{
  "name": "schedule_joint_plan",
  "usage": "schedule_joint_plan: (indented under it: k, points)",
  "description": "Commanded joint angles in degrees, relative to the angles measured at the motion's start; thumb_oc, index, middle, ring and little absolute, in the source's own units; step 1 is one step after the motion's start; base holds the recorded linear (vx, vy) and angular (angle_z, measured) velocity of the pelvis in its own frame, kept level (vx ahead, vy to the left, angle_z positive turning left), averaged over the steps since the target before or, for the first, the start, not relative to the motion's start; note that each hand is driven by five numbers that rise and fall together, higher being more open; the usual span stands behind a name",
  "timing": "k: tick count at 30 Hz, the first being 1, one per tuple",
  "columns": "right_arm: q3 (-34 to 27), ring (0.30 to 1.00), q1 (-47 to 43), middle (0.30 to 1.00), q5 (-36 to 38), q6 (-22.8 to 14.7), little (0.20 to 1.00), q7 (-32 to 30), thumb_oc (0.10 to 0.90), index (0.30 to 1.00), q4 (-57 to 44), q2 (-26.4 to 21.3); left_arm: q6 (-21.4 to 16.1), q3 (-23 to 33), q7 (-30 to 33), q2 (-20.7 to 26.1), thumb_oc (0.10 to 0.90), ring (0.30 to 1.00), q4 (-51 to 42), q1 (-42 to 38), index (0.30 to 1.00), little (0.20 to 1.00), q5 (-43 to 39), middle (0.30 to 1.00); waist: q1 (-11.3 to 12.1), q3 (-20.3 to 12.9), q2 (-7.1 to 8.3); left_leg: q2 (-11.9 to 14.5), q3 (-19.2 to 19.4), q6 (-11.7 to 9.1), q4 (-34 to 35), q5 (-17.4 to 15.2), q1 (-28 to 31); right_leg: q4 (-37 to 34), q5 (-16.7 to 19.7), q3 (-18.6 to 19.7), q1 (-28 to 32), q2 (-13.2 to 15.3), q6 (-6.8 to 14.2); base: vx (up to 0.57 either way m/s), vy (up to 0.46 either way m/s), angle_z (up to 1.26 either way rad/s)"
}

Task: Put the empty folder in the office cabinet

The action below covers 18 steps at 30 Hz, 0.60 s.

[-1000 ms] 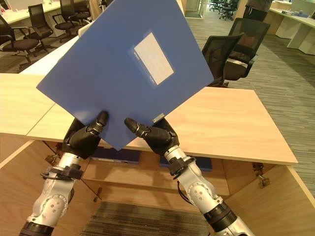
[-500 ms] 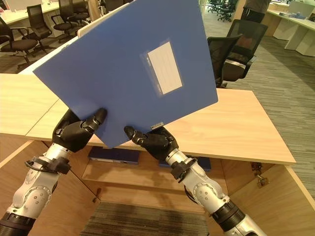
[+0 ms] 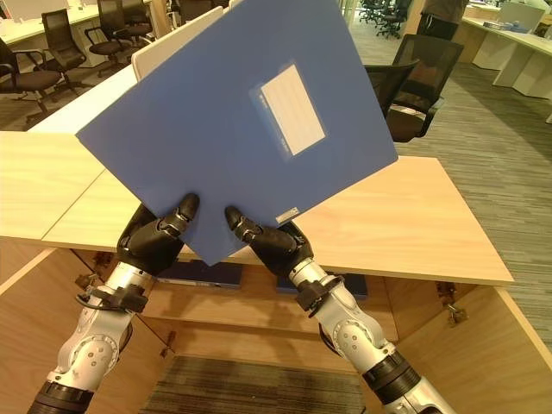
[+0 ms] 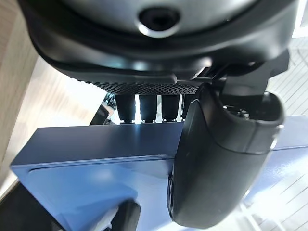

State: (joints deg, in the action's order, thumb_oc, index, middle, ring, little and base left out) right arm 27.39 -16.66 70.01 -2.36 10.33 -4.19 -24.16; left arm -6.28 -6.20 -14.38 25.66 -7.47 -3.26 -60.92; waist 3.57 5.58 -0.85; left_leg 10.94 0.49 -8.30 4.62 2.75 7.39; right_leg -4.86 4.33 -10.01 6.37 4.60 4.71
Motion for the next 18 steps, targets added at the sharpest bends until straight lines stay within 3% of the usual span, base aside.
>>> schedule_joint_plan:
  k: [1,9,18]
  points:
    - [-2.00,0.900,-8.70,0.900,2.89,-6.63,0.900,6.02,0.800,0.900,-9.61,9.40,-1.91,-3.06,-2.25,-0.37,0.400,0.300,-1.68,-4.79,0.300,0.300,0.82,0.300,-0.19,-5.18,1.16,1.50,-2.71,-0.23,-0.90,-0.55,-1.00,6.88,-6.81,2.26,-0.70,3.25,4.08,0.00,0.000,0.00]
    - [-2.54,0.900,-9.08,0.900,3.21,-7.84,0.900,5.65,0.800,0.900,-9.62,11.21,-2.15,-3.34,-1.76,-2.35,0.400,0.300,-1.26,-3.60,0.300,0.300,1.14,0.300,-0.06,-5.27,1.14,1.50,-2.70,-0.16,-0.98,-0.63,-1.06,6.86,-6.76,2.23,-0.64,3.29,4.02,0.00,0.000,0.00]
    - [-3.87,0.900,-8.91,0.900,3.02,-8.51,0.900,5.09,0.800,0.900,-10.06,10.76,-1.99,-1.86,-2.09,-0.78,0.400,0.300,-0.86,-2.59,0.300,0.300,2.35,0.300,0.18,-5.37,1.01,1.42,-2.81,-0.06,-0.95,-0.39,-1.16,6.87,-6.65,2.06,-0.72,3.39,4.08,0.00,0.000,0.00]
